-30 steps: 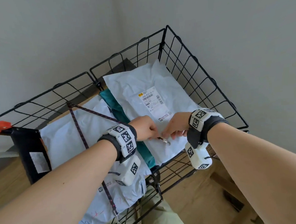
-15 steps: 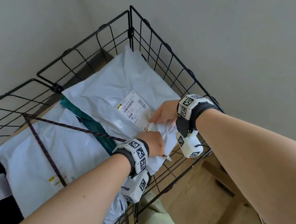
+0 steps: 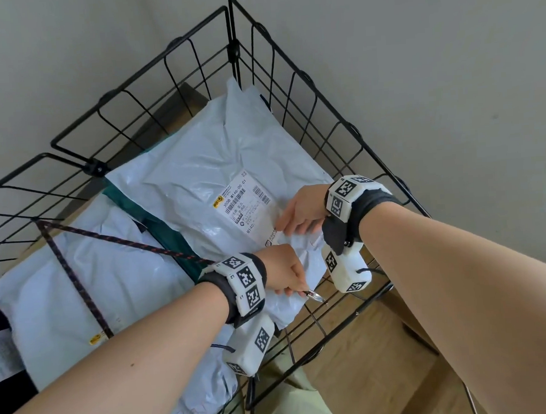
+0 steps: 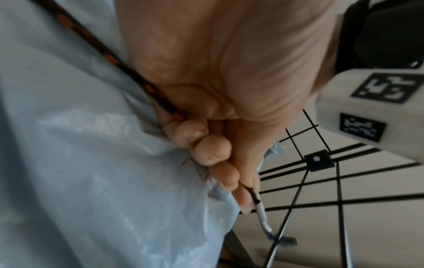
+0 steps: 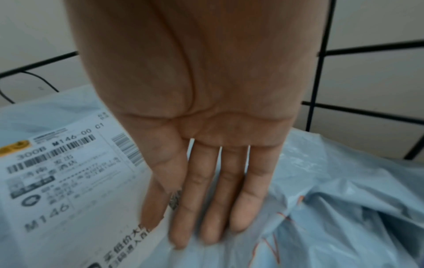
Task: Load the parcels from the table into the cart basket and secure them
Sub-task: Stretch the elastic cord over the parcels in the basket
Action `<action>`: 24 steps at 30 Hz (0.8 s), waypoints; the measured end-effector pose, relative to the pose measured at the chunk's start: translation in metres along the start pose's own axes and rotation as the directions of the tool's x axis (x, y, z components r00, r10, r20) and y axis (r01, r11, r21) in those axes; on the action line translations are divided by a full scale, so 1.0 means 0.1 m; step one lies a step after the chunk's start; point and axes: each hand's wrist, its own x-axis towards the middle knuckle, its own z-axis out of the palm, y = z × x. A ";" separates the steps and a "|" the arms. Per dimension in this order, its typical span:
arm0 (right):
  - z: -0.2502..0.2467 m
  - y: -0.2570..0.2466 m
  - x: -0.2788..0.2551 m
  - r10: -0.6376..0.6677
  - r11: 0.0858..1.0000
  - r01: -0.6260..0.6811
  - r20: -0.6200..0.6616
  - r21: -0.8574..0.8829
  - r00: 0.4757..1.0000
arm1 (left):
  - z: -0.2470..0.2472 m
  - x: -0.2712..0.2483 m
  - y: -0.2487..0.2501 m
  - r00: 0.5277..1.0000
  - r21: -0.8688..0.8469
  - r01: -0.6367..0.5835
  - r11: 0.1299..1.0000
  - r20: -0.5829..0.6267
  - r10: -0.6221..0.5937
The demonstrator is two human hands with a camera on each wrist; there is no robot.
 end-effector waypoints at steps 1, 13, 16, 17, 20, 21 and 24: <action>0.00 -0.01 0.00 -0.016 0.998 0.020 -0.060 0.060 0.998 | 0.00 -0.02 -0.01 1.000 0.022 0.000 1.000 0.001 0.000; -0.24 -0.01 0.05 0.180 0.951 0.053 -0.684 0.305 0.707 | -1.13 -0.61 -0.36 0.661 0.224 0.290 0.931 -0.750 -0.025; -0.22 -0.07 0.06 0.223 0.944 0.010 -0.659 0.331 0.718 | -1.20 -0.67 -0.56 0.592 0.260 0.334 0.906 -0.806 0.013; -0.20 -0.09 0.08 0.238 0.945 -0.016 -0.652 0.327 0.720 | -1.20 -0.67 -0.61 0.604 0.271 0.341 0.900 -0.797 0.012; -0.18 -0.12 0.09 0.214 0.963 -0.062 -0.605 0.262 0.767 | -1.14 -0.63 -0.70 0.655 0.301 0.358 0.884 -0.755 -0.008; -0.20 -0.10 0.08 0.200 0.967 -0.065 -0.582 0.245 0.788 | -1.13 -0.63 -0.71 0.660 0.299 0.355 0.886 -0.751 -0.011; -0.23 -0.04 0.00 0.219 0.967 -0.100 -0.560 0.236 0.799 | -1.12 -0.66 -0.69 0.664 0.281 0.334 0.900 -0.748 -0.012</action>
